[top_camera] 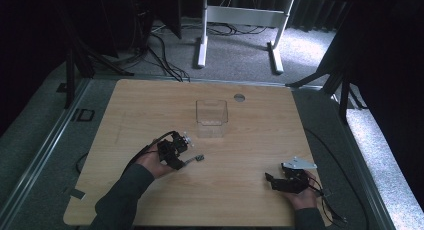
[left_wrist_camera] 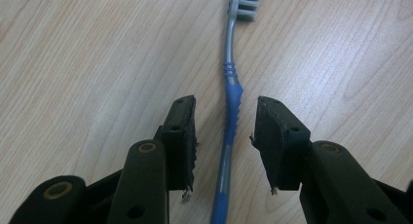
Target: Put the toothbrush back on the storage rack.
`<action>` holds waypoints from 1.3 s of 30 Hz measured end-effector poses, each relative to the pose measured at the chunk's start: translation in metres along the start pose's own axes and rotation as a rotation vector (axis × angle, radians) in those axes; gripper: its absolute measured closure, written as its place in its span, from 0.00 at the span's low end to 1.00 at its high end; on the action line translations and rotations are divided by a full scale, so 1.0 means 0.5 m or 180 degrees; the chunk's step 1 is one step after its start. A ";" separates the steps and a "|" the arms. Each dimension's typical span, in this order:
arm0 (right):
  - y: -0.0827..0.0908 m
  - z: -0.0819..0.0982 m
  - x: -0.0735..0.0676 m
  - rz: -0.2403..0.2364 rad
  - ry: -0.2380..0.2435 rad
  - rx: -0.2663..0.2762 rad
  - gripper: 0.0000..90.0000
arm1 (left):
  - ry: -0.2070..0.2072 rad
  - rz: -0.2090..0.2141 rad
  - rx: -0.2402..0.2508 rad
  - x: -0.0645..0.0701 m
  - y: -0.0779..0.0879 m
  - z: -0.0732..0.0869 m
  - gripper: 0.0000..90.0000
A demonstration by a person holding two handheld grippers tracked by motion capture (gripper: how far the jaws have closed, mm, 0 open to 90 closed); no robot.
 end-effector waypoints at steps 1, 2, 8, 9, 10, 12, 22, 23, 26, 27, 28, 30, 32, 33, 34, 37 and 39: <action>0.000 0.000 0.000 0.0000 0.0000 0.0000 0.23 | 0.0009 0.0005 -0.0005 0.000 0.000 0.000 0.66; 0.000 0.000 0.000 0.0000 0.0001 0.0002 0.23 | 0.0005 0.0008 -0.0011 0.001 -0.001 0.000 0.66; 0.000 0.000 0.000 0.0000 0.0001 0.0001 0.23 | 0.0004 0.0015 -0.0046 0.001 -0.005 -0.002 0.66; 0.000 0.000 0.000 0.0000 0.0001 0.0002 0.23 | 0.0007 0.0017 -0.0056 0.002 -0.007 -0.002 0.66; 0.000 0.000 0.000 0.0000 0.0001 0.0002 0.23 | 0.0007 0.0017 -0.0056 0.002 -0.007 -0.002 0.66; 0.000 0.000 0.000 0.0000 0.0001 0.0001 0.23 | 0.0003 0.0019 -0.0090 0.002 -0.008 -0.002 0.67; 0.000 0.000 0.000 0.0001 0.0001 0.0001 0.23 | -0.0011 0.0025 -0.0167 0.002 -0.019 -0.003 0.69; 0.000 0.000 0.000 0.0000 0.0001 0.0000 0.23 | -0.0012 0.0027 -0.0175 0.002 -0.021 -0.003 0.70; 0.000 0.000 0.000 0.0001 0.0001 0.0001 0.23 | -0.0023 0.0046 -0.0201 0.003 -0.023 -0.004 0.71; 0.000 0.000 0.000 0.0001 0.0001 0.0000 0.23 | -0.0032 0.0049 -0.0213 0.003 -0.024 -0.004 0.71; 0.000 0.000 0.000 0.0000 0.0001 0.0000 0.23 | -0.0025 0.0057 -0.0213 0.003 -0.026 -0.004 0.71; 0.000 0.000 0.000 0.0001 0.0001 0.0001 0.23 | -0.0036 0.0058 -0.0226 0.003 -0.028 -0.004 0.72; 0.000 0.000 0.000 0.0001 0.0001 0.0001 0.23 | -0.0033 0.0064 -0.0228 0.004 -0.031 -0.004 0.73; 0.000 0.000 0.000 0.0001 0.0001 0.0000 0.23 | -0.0040 0.0067 -0.0242 0.004 -0.032 -0.004 0.73; 0.000 0.000 0.000 0.0000 0.0001 0.0002 0.23 | -0.0048 0.0066 -0.0254 0.004 -0.033 -0.004 0.73; 0.000 0.000 0.000 0.0000 0.0000 0.0000 0.23 | -0.0052 0.0064 -0.0275 0.004 -0.037 -0.004 0.74; 0.000 0.000 0.000 0.0001 0.0000 0.0000 0.23 | -0.0051 0.0064 -0.0293 0.004 -0.039 -0.004 0.75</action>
Point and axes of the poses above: each handheld gripper's, and its own axes: y roughly backward along the jaws, z roughly out of its underside, x roughly to its right, the point moved 3 cm from there along -y, roughly forward along the jaws, and after that the axes turned 10 degrees about -y, right-handed, at the moved point
